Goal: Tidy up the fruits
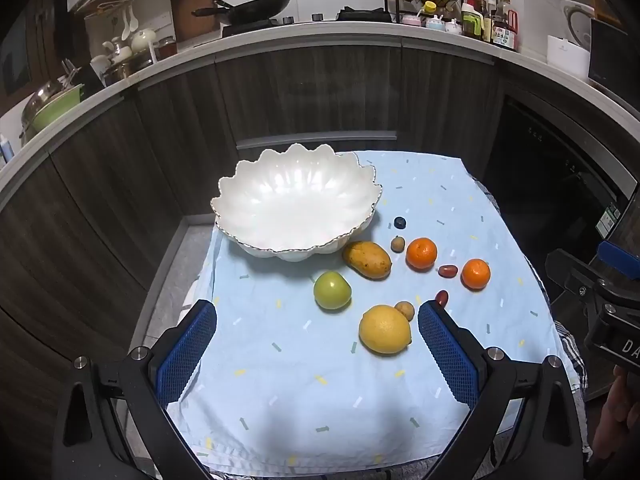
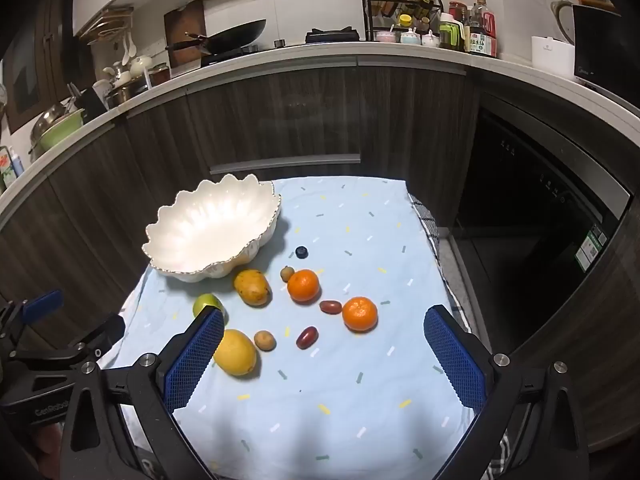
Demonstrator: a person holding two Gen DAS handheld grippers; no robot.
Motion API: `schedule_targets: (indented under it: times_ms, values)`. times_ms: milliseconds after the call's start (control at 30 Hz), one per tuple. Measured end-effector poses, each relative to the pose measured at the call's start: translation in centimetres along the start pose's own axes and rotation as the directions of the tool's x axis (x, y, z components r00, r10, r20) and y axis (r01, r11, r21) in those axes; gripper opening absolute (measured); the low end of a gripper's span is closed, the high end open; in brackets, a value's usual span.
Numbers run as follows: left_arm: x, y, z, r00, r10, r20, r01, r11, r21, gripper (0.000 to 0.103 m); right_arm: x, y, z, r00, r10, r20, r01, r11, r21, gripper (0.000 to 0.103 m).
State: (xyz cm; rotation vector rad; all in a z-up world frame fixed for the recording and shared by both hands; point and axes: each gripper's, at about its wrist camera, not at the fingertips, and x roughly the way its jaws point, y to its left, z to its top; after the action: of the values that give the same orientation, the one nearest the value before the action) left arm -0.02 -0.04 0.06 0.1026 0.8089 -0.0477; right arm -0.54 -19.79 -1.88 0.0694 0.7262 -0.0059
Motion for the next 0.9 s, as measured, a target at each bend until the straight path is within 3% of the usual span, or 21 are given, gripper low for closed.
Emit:
schedule_targets:
  times_ms: [900]
  values:
    - [-1.2, -0.1, 0.2, 0.999, 0.027, 0.033, -0.027, 1.000, -0.014, 0.103, -0.4, 0.1, 0.2, 0.999, 0.038, 0.028, -0.038, 0.999, 0.004, 0.101]
